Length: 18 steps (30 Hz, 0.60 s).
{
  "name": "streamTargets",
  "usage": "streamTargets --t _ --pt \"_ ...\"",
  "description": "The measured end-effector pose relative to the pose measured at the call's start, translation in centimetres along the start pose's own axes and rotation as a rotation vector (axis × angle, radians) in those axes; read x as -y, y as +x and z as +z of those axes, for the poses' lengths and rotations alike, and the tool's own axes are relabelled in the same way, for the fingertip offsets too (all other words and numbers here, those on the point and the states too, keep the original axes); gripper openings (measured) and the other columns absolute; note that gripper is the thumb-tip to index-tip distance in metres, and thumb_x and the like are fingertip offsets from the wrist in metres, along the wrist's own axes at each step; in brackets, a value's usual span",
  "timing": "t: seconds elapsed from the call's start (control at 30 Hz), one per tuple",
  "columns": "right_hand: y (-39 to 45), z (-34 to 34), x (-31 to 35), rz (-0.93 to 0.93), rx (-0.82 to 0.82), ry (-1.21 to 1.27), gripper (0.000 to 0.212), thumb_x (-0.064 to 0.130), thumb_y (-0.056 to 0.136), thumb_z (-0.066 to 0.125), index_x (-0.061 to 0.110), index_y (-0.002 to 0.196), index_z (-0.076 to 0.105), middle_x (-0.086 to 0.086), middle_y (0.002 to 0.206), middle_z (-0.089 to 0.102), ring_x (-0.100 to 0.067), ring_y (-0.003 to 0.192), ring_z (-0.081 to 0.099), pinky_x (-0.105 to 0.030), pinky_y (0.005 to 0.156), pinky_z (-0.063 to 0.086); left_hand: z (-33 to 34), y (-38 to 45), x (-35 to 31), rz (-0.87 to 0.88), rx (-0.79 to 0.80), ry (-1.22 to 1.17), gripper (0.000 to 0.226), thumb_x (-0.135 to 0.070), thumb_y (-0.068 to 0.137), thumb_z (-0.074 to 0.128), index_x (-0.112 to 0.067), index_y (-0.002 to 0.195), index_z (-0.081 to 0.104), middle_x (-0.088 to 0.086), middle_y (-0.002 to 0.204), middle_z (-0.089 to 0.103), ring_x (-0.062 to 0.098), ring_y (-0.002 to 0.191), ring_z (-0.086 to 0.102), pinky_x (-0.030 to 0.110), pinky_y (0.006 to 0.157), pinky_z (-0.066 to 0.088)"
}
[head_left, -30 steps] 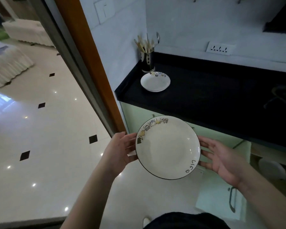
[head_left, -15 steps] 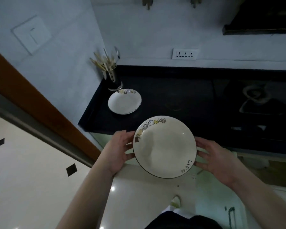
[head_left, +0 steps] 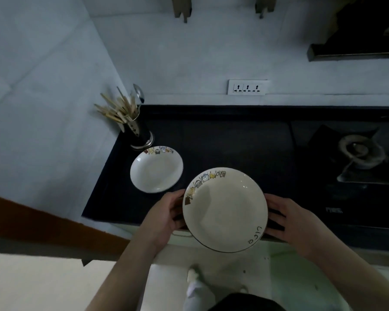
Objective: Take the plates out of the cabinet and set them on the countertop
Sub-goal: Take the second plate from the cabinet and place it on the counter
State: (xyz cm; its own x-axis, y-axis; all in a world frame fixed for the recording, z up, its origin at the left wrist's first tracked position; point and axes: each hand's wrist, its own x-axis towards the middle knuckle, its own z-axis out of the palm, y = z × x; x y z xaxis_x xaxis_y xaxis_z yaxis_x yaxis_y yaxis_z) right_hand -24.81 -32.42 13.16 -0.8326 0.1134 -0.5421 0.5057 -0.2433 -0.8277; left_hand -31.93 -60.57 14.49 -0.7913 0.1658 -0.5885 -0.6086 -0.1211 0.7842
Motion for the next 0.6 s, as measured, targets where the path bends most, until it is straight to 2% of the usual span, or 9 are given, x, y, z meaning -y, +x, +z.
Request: streamTargets --t 0.1,0.17,0.3,0.37,0.47,0.6 --pt "2.1 1.8 0.8 0.03 -0.041 -0.075 0.035 0.005 0.097 0.045 0.032 0.112 0.062 0.008 0.123 0.063 -0.014 0.114 0.06 -0.044 0.09 0.053 -0.8 2.8 -1.1 -0.026 0.023 0.049 0.031 -0.03 0.096 0.049 -0.016 0.113 0.07 -0.001 0.113 0.074 0.018 0.109 0.067 0.045 0.092 0.053" --pt "3.3 3.0 1.3 0.045 -0.072 -0.103 0.032 0.008 0.098 0.045 0.034 0.109 0.062 0.01 0.121 0.063 -0.013 0.113 0.059 -0.044 0.092 0.051 -1.3 4.5 -1.9 -0.069 0.047 0.044 0.029 -0.029 0.096 0.05 -0.017 0.114 0.069 -0.004 0.111 0.074 0.016 0.108 0.067 0.041 0.087 0.054" --pt "6.3 5.2 2.6 0.121 -0.213 -0.066 0.019 0.017 0.098 0.046 0.031 0.104 0.059 0.008 0.118 0.06 -0.015 0.11 0.056 -0.041 0.087 0.047 -2.2 8.5 -3.1 -0.154 0.075 0.05 0.026 -0.031 0.097 0.05 -0.022 0.115 0.067 -0.008 0.107 0.075 0.014 0.108 0.065 0.038 0.081 0.055" --pt "7.5 5.9 2.8 0.201 -0.295 -0.005 0.017 0.021 0.097 0.049 0.026 0.111 0.057 0.003 0.123 0.056 -0.021 0.117 0.05 -0.045 0.091 0.045 -2.3 10.1 -3.3 -0.184 0.079 0.064 0.024 -0.031 0.098 0.048 -0.023 0.112 0.067 -0.008 0.106 0.075 0.014 0.106 0.065 0.039 0.083 0.055" --pt "9.3 6.0 3.1 0.232 -0.342 0.008 0.036 0.017 0.095 0.053 0.02 0.131 0.051 -0.001 0.13 0.051 -0.027 0.127 0.045 -0.053 0.102 0.041 -1.5 12.4 -3.8 -0.223 0.105 0.103 0.019 -0.028 0.1 0.047 -0.027 0.099 0.065 -0.01 0.099 0.071 0.01 0.099 0.063 0.037 0.079 0.053" --pt "10.8 4.9 3.0 0.268 -0.396 0.051 0.039 0.018 0.094 0.054 0.019 0.133 0.05 0.0 0.129 0.05 -0.028 0.128 0.044 -0.054 0.103 0.04 0.1 14.8 -3.6 -0.262 0.119 0.153 0.02 -0.028 0.101 0.045 -0.033 0.092 0.062 -0.016 0.095 0.066 0.004 0.093 0.059 0.032 0.072 0.05"
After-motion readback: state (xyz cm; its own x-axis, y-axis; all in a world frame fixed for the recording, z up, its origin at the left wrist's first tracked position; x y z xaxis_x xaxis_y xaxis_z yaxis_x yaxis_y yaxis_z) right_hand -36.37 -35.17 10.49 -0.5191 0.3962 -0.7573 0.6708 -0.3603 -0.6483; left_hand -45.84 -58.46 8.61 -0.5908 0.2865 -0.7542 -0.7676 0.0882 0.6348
